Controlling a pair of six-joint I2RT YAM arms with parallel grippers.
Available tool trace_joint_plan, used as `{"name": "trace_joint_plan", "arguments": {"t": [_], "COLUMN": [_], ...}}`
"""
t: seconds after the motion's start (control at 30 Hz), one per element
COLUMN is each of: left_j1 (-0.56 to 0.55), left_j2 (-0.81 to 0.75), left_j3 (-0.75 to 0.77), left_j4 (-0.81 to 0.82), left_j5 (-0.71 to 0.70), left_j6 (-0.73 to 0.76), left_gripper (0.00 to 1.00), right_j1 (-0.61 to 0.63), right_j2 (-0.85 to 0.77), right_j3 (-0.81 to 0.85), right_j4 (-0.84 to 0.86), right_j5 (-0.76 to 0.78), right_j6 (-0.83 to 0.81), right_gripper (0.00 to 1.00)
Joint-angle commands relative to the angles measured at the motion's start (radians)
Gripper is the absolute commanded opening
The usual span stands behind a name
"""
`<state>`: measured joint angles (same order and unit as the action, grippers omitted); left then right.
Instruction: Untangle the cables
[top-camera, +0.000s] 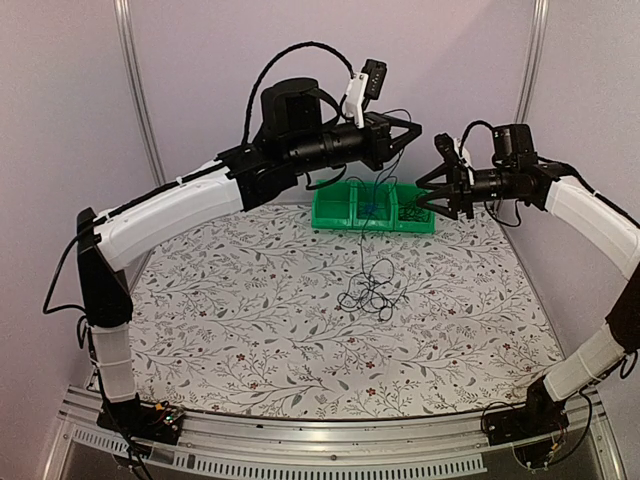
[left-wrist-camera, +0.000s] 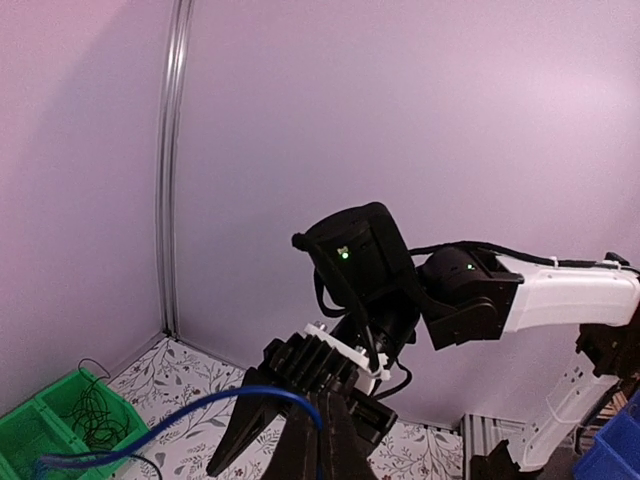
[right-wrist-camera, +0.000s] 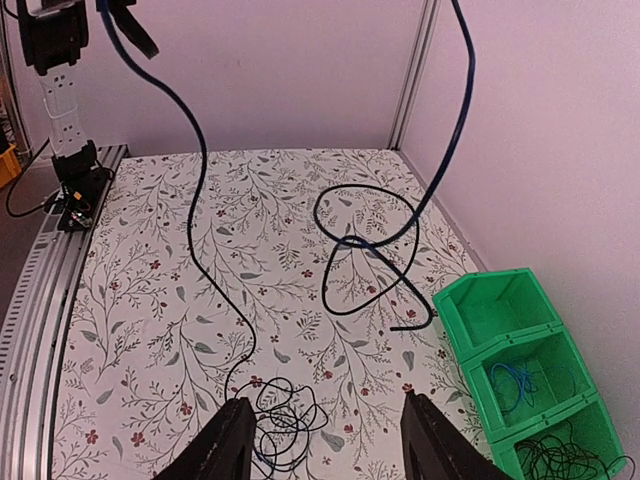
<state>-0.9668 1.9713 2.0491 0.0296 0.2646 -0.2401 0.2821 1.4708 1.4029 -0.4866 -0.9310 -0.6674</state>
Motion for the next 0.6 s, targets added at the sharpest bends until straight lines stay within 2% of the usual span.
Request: {"name": "trace_joint_plan", "arguments": {"t": [0.0,0.37,0.57], "left_j1": [-0.004,-0.009,-0.011], "left_j2": [-0.015,-0.002,0.004], "left_j3": [0.032,0.046,0.058], "left_j4": [-0.002,-0.003,-0.008], "left_j5": [0.018,0.027,0.027], "left_j6": [-0.009,-0.013,-0.012], "left_gripper": [0.00,0.00,0.00], "right_j1": [0.025,0.029,0.027], "right_j2": [0.033,0.055,0.042], "right_j3": [0.017,0.008,0.037], "right_j4": [0.039,0.111,0.030], "right_j5": [-0.015,0.050,0.038], "right_j6": [0.009,0.058,0.018], "right_gripper": [0.54,0.51,0.44]}}
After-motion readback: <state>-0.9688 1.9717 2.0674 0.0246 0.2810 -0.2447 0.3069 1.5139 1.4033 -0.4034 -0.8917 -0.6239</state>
